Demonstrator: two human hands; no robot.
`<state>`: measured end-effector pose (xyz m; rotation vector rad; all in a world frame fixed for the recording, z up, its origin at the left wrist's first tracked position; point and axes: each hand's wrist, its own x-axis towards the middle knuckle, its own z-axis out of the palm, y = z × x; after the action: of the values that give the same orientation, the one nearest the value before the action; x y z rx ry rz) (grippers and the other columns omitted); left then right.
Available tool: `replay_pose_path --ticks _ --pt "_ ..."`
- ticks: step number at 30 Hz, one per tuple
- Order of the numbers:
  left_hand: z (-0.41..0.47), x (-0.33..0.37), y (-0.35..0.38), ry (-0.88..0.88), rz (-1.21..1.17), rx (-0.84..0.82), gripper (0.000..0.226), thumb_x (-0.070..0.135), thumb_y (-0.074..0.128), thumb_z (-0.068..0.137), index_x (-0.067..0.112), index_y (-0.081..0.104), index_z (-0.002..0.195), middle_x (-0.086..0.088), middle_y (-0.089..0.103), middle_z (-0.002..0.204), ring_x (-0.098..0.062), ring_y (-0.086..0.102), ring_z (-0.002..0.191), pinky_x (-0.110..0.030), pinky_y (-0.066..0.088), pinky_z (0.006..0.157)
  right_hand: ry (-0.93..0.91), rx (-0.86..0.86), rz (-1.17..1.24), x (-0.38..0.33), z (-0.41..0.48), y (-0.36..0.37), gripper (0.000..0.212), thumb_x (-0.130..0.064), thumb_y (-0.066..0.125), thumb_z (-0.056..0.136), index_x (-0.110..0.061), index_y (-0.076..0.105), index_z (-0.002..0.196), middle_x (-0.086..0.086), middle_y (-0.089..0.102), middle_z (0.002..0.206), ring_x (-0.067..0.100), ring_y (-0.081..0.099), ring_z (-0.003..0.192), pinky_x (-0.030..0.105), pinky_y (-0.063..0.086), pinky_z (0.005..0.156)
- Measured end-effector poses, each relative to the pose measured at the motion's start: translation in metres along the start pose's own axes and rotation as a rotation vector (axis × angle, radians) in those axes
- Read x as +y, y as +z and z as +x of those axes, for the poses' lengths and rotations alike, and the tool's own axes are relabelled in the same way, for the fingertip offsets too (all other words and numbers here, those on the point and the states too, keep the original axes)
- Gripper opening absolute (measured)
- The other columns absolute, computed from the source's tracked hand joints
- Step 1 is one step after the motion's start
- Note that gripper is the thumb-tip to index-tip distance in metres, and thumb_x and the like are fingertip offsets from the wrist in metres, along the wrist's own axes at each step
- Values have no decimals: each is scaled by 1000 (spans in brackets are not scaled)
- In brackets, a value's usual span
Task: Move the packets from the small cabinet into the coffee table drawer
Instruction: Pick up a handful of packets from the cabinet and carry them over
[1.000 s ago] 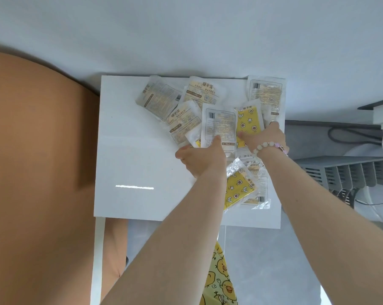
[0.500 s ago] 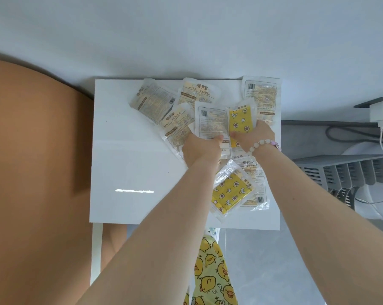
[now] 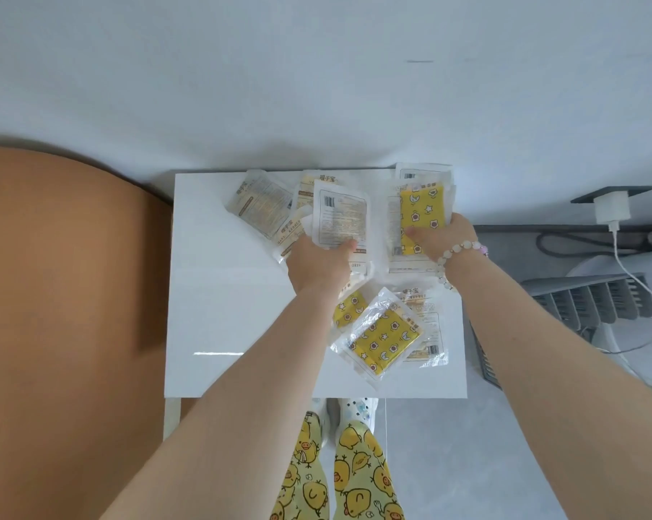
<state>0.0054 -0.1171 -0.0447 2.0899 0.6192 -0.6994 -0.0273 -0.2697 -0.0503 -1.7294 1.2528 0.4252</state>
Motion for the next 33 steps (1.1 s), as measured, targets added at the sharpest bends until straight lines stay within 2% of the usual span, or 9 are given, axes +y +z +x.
replay_pose_path --ticks 3,9,13,17,21,24,27,30,33 --pt "-6 4 -9 38 -11 -10 45 35 75 79 10 59 113 1 64 105 -19 60 94 -24 45 74 5 -1 45 -3 -13 -7 35 -27 68 84 -10 60 114 7 65 113 25 61 106 37 48 97" --pt "-27 17 -25 88 -50 -44 40 33 73 81 11 59 111 3 61 97 -4 51 62 -21 41 64 11 0 130 -11 -43 -37 27 -24 65 88 -9 62 110 9 65 114 27 61 107 32 46 91" --pt "-48 41 -32 52 -100 -105 35 31 74 81 14 54 105 5 54 91 -16 53 83 -26 43 72 63 -25 236 -2 -68 -59 14 -23 69 85 -14 63 94 9 68 109 28 63 104 39 48 97" --pt "-78 81 -39 96 -43 -241 42 31 78 76 9 59 106 -1 64 99 -21 61 93 -28 50 81 148 -53 320 3 -104 -87 36 -25 71 84 -5 64 113 10 67 113 27 63 105 37 48 97" --pt "-120 121 -37 157 -18 -375 30 24 75 79 11 64 103 -4 67 95 -22 65 90 -29 51 76 213 -20 339 4 -139 -130 51 -36 71 83 -3 59 119 10 62 118 26 59 108 32 46 94" --pt "-149 148 -37 170 6 -476 27 20 76 78 11 62 101 -8 69 100 -26 66 93 -38 55 85 226 25 410 6 -162 -166 48 -33 71 83 -2 60 118 10 63 113 25 58 102 30 45 89" --pt "-175 169 -41 181 32 -597 26 13 75 79 8 64 103 -10 70 99 -27 68 92 -43 53 90 207 72 463 8 -181 -203 47 -33 74 80 -4 62 116 9 66 114 26 61 104 33 48 93" --pt "-199 188 -41 214 70 -666 31 13 76 78 7 65 107 -12 72 99 -29 69 93 -46 52 92 179 121 523 10 -202 -241 39 -29 74 81 -6 64 111 9 68 109 23 65 92 32 53 80" --pt "-223 209 -38 275 116 -735 31 15 76 79 7 65 107 -11 72 99 -28 69 91 -44 54 90 175 207 546 9 -224 -272 39 -34 74 80 -8 66 108 7 69 107 23 65 97 34 51 90"
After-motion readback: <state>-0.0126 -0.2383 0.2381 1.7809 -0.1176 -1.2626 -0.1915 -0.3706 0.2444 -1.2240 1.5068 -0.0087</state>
